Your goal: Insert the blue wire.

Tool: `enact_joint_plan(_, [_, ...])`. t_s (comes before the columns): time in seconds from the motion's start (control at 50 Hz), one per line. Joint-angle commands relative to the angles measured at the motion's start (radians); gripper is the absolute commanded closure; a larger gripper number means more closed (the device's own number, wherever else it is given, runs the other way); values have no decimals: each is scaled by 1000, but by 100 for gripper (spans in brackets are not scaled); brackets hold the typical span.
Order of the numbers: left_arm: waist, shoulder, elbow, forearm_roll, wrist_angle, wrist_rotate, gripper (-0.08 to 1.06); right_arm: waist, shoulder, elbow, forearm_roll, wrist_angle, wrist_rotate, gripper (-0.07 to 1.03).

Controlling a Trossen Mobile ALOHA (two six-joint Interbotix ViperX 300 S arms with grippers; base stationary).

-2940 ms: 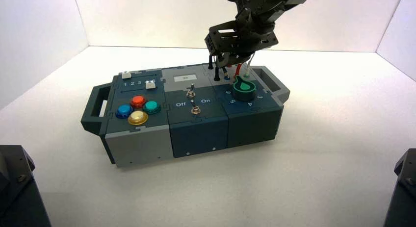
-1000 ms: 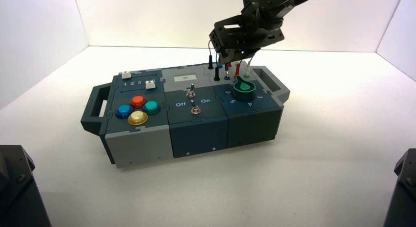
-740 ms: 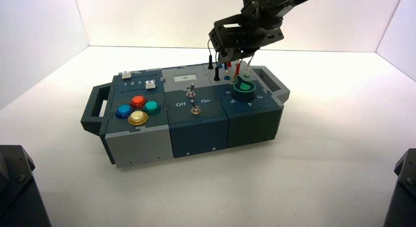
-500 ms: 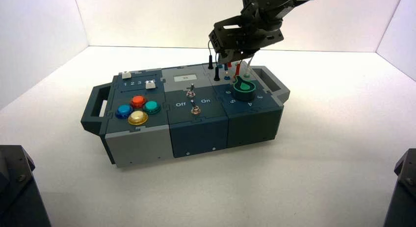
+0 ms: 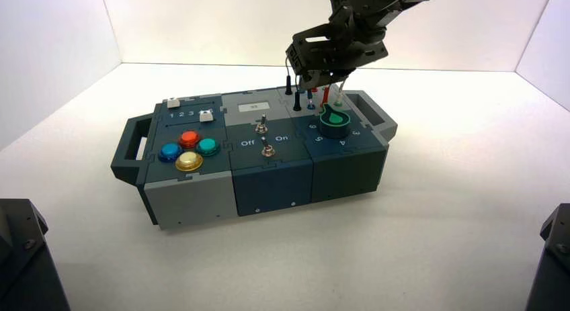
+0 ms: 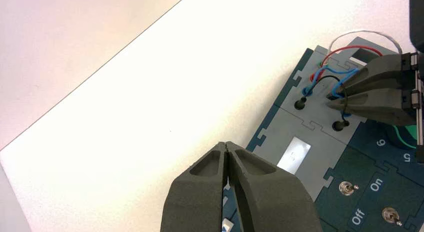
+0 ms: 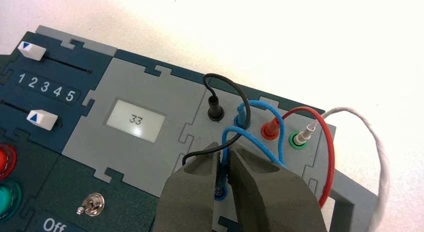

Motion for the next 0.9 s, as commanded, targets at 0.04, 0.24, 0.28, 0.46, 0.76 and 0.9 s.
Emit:
enact_joint_plan(0.04, [8, -28, -11, -2, -9, 6, 101, 3, -11, -18, -14, 9, -2, 98])
enact_joint_plan(0.24, [9, -28, -11, -2, -14, 6, 101, 3, -15, -15, -40, 41, -2, 98])
enact_joint_plan(0.28, [9, -26, -11, -2, -17, 6, 101, 3, -18, -14, -44, 48, -2, 98])
enact_joint_plan(0.46, [9, -28, -11, -2, -25, 6, 101, 5, -32, -12, -71, 89, -2, 98])
enact_joint_plan(0.76, [8, -26, -11, -3, -29, 6, 101, 6, -54, -25, -107, 156, -2, 98])
enact_joint_plan(0.9, [9, -28, -11, -2, -31, 6, 101, 8, -46, -40, -114, 183, -6, 98])
